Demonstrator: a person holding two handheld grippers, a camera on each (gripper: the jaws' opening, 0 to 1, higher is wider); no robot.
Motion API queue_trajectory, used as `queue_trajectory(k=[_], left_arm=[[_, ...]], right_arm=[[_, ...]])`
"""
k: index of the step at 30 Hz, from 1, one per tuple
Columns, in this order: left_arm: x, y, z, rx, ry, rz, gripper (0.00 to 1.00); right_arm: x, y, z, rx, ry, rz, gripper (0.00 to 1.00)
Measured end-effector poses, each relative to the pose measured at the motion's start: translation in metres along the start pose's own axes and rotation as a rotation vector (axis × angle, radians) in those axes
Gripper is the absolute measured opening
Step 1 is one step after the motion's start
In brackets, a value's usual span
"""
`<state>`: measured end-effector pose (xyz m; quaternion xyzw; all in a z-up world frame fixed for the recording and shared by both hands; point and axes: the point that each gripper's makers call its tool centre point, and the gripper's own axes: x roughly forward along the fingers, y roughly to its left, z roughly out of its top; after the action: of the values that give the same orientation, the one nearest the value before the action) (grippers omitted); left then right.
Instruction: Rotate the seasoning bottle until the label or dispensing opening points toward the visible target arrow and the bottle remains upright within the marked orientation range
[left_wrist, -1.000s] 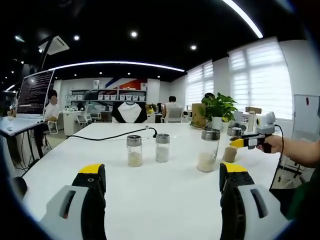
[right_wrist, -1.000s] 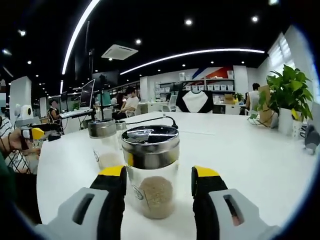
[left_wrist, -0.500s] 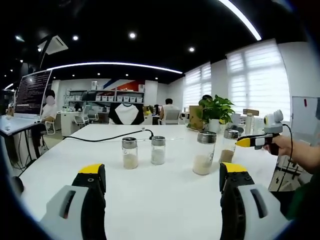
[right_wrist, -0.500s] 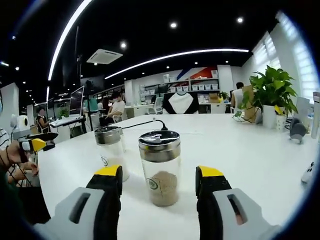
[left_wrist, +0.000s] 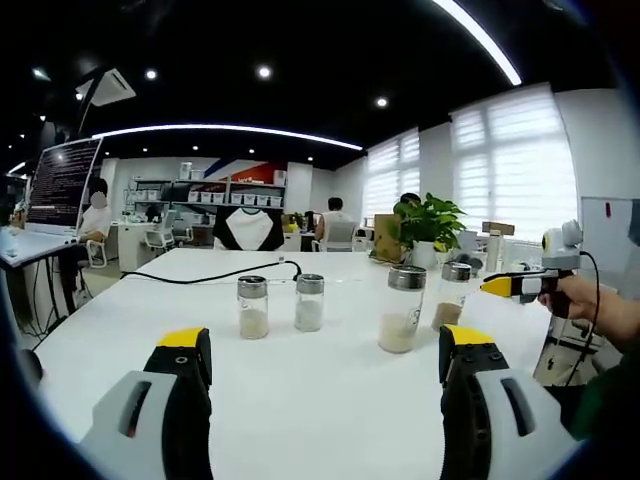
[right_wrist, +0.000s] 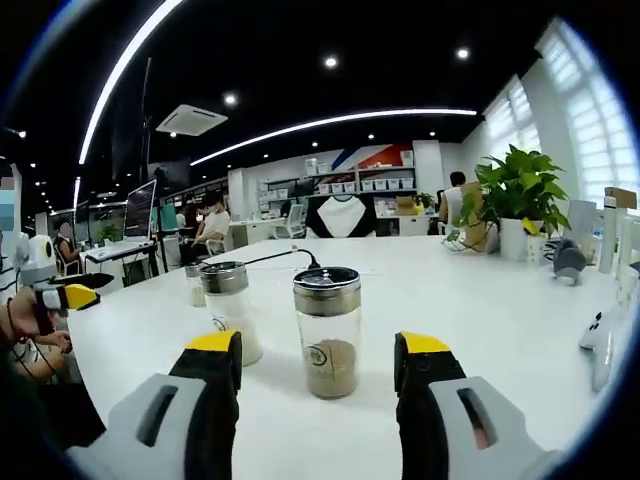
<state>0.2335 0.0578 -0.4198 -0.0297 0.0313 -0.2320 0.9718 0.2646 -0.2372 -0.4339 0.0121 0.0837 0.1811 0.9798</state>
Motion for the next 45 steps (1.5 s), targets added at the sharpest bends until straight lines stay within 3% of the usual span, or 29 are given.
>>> queue_trajectory(k=[12,19,25,31,41,45], left_arm=[[0.018,-0.006,0.002,0.012,-0.014,-0.026,0.98],[0.033,-0.01,0.005,0.063,-0.012,-0.057,0.97],[0.049,-0.005,0.012,0.047,-0.037,-0.056,0.92],[0.071,-0.005,0.014,0.083,-0.037,-0.072,0.89],[0.118,-0.007,-0.016,0.134,0.054,-0.109,0.79],[0.138,-0.004,-0.024,0.079,0.067,-0.108,0.77]], right_arm=[[-0.007,-0.001,-0.007,0.017,-0.003,-0.003,0.62],[-0.011,0.001,-0.008,0.028,-0.007,-0.002,0.63],[-0.014,0.005,-0.005,0.03,-0.014,-0.002,0.63],[-0.015,0.007,0.0,0.025,-0.025,-0.003,0.63],[-0.018,0.008,-0.001,0.027,-0.025,0.004,0.62],[-0.018,0.008,-0.003,0.007,-0.015,0.008,0.63]])
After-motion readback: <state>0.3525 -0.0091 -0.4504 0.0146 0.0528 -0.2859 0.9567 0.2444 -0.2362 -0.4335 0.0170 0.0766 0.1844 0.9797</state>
